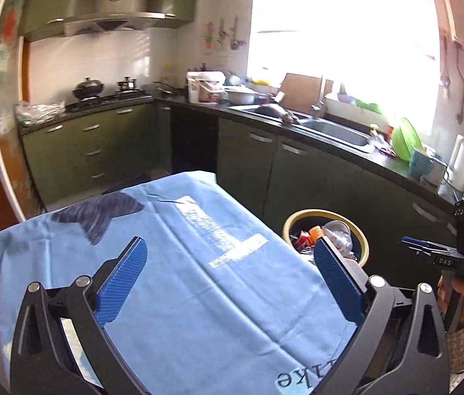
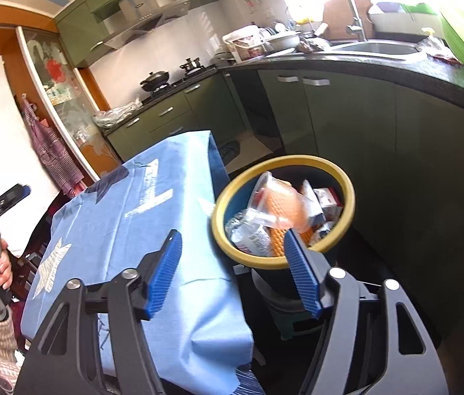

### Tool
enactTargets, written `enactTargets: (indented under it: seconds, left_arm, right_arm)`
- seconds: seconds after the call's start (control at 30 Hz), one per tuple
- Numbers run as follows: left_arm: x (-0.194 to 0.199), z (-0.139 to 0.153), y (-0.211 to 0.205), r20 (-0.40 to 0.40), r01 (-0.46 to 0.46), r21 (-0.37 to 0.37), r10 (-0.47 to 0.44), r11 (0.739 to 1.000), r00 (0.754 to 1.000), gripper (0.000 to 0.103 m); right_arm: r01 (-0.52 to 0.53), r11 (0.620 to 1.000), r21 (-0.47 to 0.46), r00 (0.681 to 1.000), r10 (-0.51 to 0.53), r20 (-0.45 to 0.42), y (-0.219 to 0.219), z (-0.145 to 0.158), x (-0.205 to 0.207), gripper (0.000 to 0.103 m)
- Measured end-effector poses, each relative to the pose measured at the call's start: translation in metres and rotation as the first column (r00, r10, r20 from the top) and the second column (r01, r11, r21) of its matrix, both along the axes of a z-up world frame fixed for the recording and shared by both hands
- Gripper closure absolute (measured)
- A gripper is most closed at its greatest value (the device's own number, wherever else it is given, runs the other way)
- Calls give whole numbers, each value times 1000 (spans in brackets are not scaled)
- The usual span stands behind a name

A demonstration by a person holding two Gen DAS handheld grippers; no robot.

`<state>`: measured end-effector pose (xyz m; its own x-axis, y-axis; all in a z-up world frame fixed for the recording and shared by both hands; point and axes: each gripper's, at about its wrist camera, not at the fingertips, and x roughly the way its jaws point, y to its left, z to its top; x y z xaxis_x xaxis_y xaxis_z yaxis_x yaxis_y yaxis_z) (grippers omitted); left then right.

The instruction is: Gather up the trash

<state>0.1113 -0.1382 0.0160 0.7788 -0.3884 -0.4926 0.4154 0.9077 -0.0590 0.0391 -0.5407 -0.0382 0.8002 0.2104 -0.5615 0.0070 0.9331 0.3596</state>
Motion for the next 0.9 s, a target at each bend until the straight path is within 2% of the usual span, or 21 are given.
enactTargets:
  seconds: [0.13, 0.2, 0.3, 0.4, 0.5, 0.6, 0.77, 0.9]
  left_arm:
    - [-45, 6, 59, 51, -197, -24, 198, 980, 979, 7]
    - [-62, 8, 85, 68, -285, -20, 286, 958, 956, 7]
    - [-86, 8, 109, 80, -386, -13, 386, 922, 919, 7]
    - [-103, 6, 117, 78, -411, 4, 409, 912, 909, 6]
    - [-111, 1, 114, 66, -402, 31, 399, 915, 914, 7]
    - [-120, -3, 113, 56, -401, 19, 399, 916, 915, 6]
    - [-133, -6, 121, 21, -409, 4, 409, 912, 912, 6]
    - [-145, -3, 122, 34, -415, 11, 414, 910, 910, 6]
  right_arm:
    - [-51, 994, -96, 997, 56, 48, 39, 22, -2, 26]
    - [-54, 985, -162, 994, 68, 80, 59, 34, -7, 23]
    - [-28, 969, -247, 990, 61, 127, 85, 48, -17, 13]
    - [-10, 953, -303, 987, 59, 151, 105, 58, -29, 5]
    - [-13, 949, -316, 985, 67, 160, 118, 63, -41, 5]
    - [-10, 944, -329, 986, 64, 155, 125, 64, -52, 5]
    - [10, 946, -324, 983, 51, 177, 122, 67, -68, 5]
    - [29, 950, -312, 979, 36, 200, 115, 72, -79, 5]
